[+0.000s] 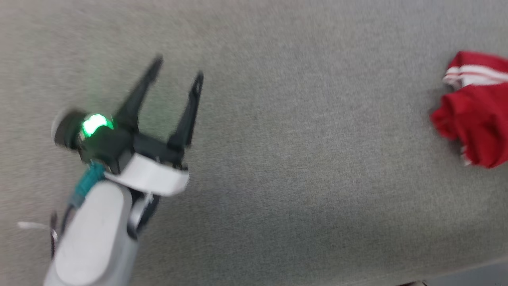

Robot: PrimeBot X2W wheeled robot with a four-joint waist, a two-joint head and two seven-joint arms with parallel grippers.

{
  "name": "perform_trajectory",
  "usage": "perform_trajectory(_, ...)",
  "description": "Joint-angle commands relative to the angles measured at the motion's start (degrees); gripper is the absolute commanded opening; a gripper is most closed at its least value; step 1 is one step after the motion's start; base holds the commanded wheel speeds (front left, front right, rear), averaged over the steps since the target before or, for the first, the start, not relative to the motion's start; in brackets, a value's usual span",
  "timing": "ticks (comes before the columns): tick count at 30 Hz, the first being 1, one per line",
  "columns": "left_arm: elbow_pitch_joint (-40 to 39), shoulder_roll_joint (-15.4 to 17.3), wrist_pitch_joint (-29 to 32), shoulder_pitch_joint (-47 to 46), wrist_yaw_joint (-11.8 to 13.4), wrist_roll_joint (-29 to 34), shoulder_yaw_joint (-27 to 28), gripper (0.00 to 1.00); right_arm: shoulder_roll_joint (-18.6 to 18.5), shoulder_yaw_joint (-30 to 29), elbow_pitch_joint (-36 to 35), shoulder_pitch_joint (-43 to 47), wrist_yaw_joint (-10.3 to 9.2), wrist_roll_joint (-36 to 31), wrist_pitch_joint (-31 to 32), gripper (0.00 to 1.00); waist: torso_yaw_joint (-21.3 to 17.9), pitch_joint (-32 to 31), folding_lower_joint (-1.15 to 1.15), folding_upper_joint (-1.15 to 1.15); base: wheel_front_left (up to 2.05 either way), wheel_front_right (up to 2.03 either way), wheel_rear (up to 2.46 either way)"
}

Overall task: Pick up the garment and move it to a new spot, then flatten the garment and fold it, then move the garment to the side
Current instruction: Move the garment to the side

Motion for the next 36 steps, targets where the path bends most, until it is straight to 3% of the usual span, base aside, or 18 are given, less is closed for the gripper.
perform_trajectory(1, -0.3, 0.5, -0.3, -1.9, 0.0, -0.1, -0.1, 1.00, 0.3, -0.6, 1.0, -1.8, -0.03, -0.6, -1.3, 0.00, -2.4, 3.3, 0.00, 0.00, 0.00, 0.00, 0.00)
perform_trajectory(9, -2.1, 2.4, -0.3, -13.1, 0.0, 0.2, -3.2, 1.00, 1.4, -3.9, 15.2, -14.3, -0.04, -4.6, -12.8, 0.00, -4.0, 10.4, 0.00, 0.00, 0.00, 0.00, 0.00)
perform_trajectory(21, -1.6, 4.1, -0.3, -14.6, 0.0, -0.4, -3.8, 1.00, 4.0, -2.0, 31.2, -24.8, -0.03, -8.4, -23.3, 0.00, -3.3, 12.4, 0.00, 0.00, 0.00, 0.00, 0.00)
perform_trajectory(22, -1.5, 4.0, -0.3, -14.5, 0.0, -0.4, -3.7, 1.00, 3.8, -1.7, 32.1, -25.2, -0.03, -8.4, -23.8, 0.18, -3.2, 12.3, 0.00, 0.00, 0.00, 0.00, 0.00)
perform_trajectory(23, -1.6, 3.9, -0.3, -14.4, 0.0, -0.4, -3.6, 1.00, 3.6, -1.5, 33.0, -25.5, -0.03, -8.3, -24.2, 0.48, -3.0, 12.0, 0.00, 0.00, 0.00, 0.00, 0.00)
perform_trajectory(24, -1.7, 3.7, -0.3, -14.1, 0.0, -0.4, -3.4, 1.00, 3.6, -1.3, 33.8, -25.7, -0.03, -8.4, -24.8, 1.00, -2.8, 11.7, 0.00, 0.00, 0.00, 0.00, 0.00)
perform_trajectory(30, -1.6, 2.3, -0.3, -11.0, 0.0, -0.7, -1.6, 1.00, 3.1, 1.6, 35.7, -26.0, -0.03, -9.6, -27.1, 1.00, -1.9, 7.8, 0.00, 0.00, 0.00, 0.00, 0.00)
perform_trajectory(36, -0.4, -0.6, -0.3, -4.8, 0.0, -1.9, 1.1, 1.00, 3.9, 8.7, 31.6, -23.1, -0.03, -9.7, -27.3, 1.00, -0.1, 1.0, 0.00, 0.00, 0.00, 0.00, 0.00)
